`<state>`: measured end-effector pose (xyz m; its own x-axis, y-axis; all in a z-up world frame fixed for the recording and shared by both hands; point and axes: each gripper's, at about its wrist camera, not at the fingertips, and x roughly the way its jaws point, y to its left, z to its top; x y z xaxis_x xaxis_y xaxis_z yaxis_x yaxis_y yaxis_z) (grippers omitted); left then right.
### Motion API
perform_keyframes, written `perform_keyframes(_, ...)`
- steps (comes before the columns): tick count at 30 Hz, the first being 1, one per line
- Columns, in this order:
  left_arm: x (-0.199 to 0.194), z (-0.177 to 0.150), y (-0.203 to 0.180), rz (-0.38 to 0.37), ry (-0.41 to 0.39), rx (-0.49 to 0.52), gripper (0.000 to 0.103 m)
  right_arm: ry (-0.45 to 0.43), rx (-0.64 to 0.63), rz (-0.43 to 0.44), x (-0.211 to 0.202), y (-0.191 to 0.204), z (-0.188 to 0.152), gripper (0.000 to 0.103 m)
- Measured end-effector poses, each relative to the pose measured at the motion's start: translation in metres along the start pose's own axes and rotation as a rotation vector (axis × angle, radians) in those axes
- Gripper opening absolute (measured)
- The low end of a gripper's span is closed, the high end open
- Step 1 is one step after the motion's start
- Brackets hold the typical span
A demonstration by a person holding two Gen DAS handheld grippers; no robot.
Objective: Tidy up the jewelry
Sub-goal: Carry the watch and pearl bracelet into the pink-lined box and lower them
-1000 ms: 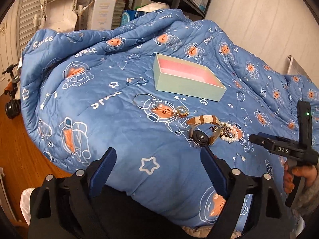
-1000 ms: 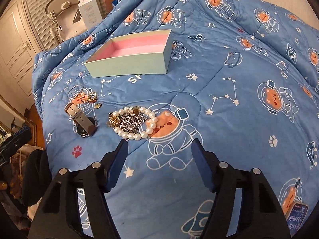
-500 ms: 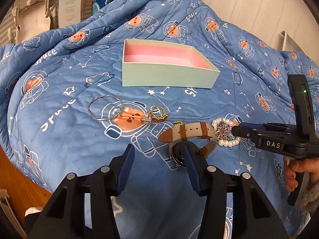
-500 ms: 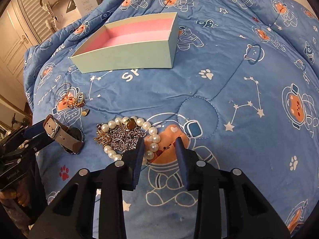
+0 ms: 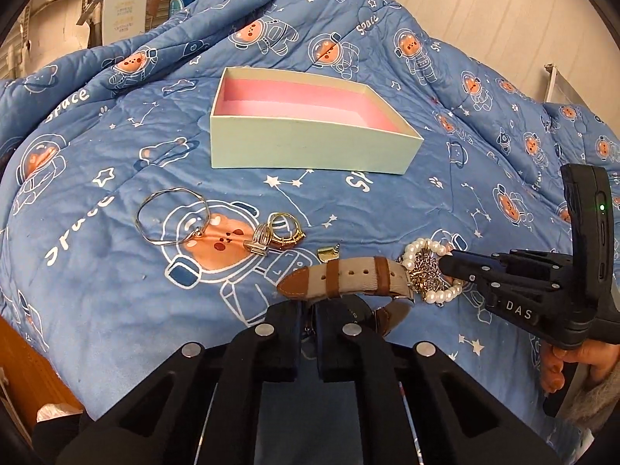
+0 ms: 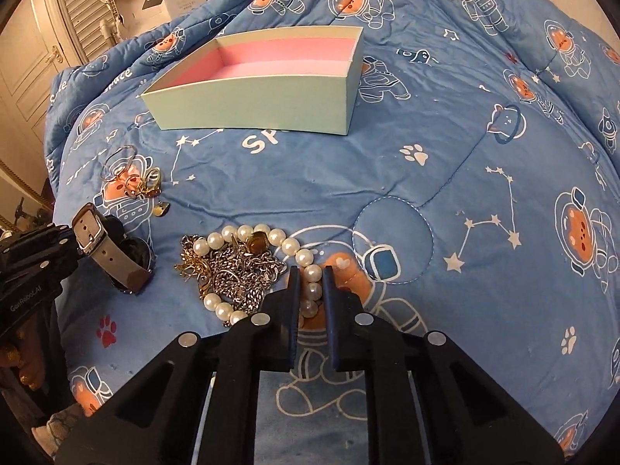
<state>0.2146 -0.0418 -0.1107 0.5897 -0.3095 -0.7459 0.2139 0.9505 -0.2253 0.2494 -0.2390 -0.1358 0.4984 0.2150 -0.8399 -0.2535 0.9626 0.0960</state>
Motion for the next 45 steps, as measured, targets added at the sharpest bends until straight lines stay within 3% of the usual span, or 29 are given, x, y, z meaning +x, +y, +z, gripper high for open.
perform_keyframes(11,-0.022,0.003,0.001,-0.017,-0.048,-0.004,0.005,-0.106,-0.101,0.040,-0.033,0.014,-0.002,0.010)
perform_keyframes(21,-0.048,0.009,0.000,-0.031,-0.080,0.009,0.005,-0.201,-0.205,0.157,-0.081,0.041,0.014,0.010)
perform_keyframes(30,-0.056,0.021,0.004,-0.044,-0.085,0.004,0.005,-0.229,-0.203,0.211,-0.097,0.042,0.039,0.010)
perform_keyframes(36,-0.051,0.048,0.005,-0.039,-0.105,0.033,0.005,-0.273,-0.197,0.235,-0.100,0.037,0.069,0.010)
perform_keyframes(45,-0.025,0.121,0.015,-0.036,-0.086,0.051,0.005,-0.333,-0.173,0.217,-0.086,0.019,0.143,0.010)
